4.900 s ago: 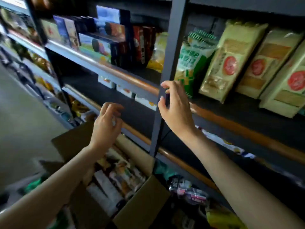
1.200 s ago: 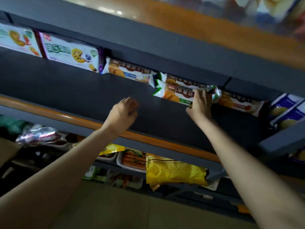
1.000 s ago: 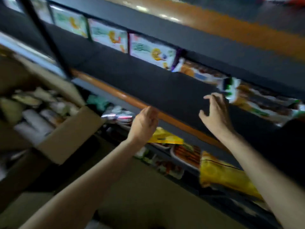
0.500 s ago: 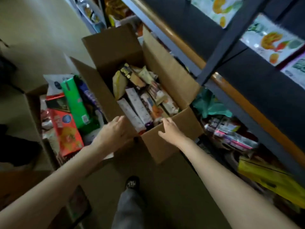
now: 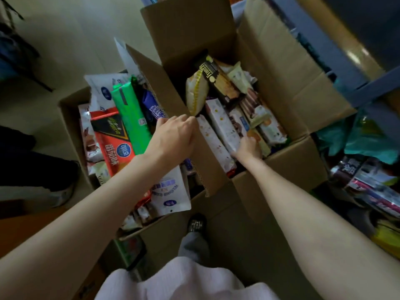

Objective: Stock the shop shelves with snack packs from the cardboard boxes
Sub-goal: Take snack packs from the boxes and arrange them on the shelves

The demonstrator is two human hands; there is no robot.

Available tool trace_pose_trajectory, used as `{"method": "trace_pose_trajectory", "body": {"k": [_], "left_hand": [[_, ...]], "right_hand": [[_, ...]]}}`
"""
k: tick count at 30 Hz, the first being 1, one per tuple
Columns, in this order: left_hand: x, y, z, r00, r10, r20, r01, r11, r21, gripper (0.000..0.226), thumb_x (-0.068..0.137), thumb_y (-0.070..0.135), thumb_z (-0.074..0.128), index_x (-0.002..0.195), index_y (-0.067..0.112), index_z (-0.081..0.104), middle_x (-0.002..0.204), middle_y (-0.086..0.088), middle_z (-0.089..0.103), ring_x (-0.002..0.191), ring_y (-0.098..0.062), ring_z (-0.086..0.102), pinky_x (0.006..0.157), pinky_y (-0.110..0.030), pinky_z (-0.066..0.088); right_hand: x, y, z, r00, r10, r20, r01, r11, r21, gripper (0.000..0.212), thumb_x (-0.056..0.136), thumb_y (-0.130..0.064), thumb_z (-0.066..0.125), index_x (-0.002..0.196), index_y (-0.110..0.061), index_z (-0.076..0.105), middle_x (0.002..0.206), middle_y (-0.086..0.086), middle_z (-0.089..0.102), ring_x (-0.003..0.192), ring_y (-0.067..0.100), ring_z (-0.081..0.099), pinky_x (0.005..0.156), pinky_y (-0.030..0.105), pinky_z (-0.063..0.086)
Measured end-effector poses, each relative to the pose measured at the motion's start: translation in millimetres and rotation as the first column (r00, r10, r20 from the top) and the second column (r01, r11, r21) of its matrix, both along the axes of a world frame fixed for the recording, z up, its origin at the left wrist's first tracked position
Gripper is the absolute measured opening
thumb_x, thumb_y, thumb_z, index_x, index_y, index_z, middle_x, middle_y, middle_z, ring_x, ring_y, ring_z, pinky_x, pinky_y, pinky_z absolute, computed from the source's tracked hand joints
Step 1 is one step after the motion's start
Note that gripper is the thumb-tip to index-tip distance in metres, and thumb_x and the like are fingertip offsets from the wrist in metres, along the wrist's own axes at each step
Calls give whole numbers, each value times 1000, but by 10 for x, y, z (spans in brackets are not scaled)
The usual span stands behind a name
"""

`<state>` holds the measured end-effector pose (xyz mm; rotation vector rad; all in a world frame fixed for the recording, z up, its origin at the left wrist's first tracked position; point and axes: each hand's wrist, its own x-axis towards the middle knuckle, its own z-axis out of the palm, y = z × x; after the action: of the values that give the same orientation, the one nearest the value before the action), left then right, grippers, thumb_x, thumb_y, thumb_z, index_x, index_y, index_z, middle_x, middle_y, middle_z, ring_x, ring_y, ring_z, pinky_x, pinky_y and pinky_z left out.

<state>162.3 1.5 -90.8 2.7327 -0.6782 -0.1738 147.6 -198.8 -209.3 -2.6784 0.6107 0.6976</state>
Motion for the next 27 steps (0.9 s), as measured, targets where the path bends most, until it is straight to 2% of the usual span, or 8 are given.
{"method": "trace_pose_trajectory", "body": {"k": [3,6,9,11,14,18,22,27], "left_hand": [[23,-144,77,996,18,-83,-28,993,-112,14,85,11,50,95,8,59,97,-10,63,97,-32,60,81,-40,42],[-99,-434,300,956,95,-277,-176,943,-284,25,86,9,52,111,6,59,107,-7,63,101,-25,58,88,-39,47],[-269,-780,511,801,175,-573,-437,826,-357,22,88,10,53,110,9,57,98,0,59,94,-17,56,81,-31,48],[-329,-1000,617,642,169,-747,-557,773,-304,7,90,15,52,94,11,56,83,-2,56,82,-18,52,67,-26,42],[-449,-1281,915,413,0,-911,-694,647,-314,14,89,22,58,80,12,55,71,-2,46,63,-13,44,48,-19,36],[-789,-1645,1467,339,-316,-886,-700,544,-462,7,85,24,64,86,20,59,74,6,59,68,-8,53,57,-17,42],[-1346,-2041,2109,402,-561,-723,-599,436,-672,21,88,8,56,107,18,58,90,3,69,67,-7,65,61,-21,49],[-2051,-2452,2744,494,-694,-523,-391,360,-847,31,85,-3,57,110,15,57,101,-2,71,87,-17,70,72,-25,57]], "right_hand": [[67,-207,415,1000,23,-7,-23,999,48,33,81,-37,69,82,-9,53,85,8,54,84,27,56,57,31,36],[-11,-454,1013,993,-119,16,112,966,232,40,73,-31,77,59,-14,44,58,1,37,55,18,39,48,31,23],[-297,-767,1619,943,-332,23,282,832,479,34,74,-15,77,94,10,64,77,9,54,66,16,48,59,31,42],[-558,-984,2016,924,-379,48,296,789,539,43,74,-14,77,109,8,62,90,10,63,76,17,55,77,35,47],[-981,-1332,2587,894,-438,96,286,721,631,40,77,-14,74,111,3,63,101,18,69,77,19,63,85,33,48],[-1734,-1680,3320,865,-461,200,165,636,754,26,84,-7,64,109,2,63,88,6,72,70,11,68,74,22,54],[-2596,-1966,3965,811,-482,331,75,647,759,27,85,0,60,109,-12,62,97,4,70,84,12,67,74,18,54],[-3514,-2152,4515,788,-348,509,55,862,504,48,78,-16,72,121,-24,51,112,1,60,103,15,58,88,25,48]]}}
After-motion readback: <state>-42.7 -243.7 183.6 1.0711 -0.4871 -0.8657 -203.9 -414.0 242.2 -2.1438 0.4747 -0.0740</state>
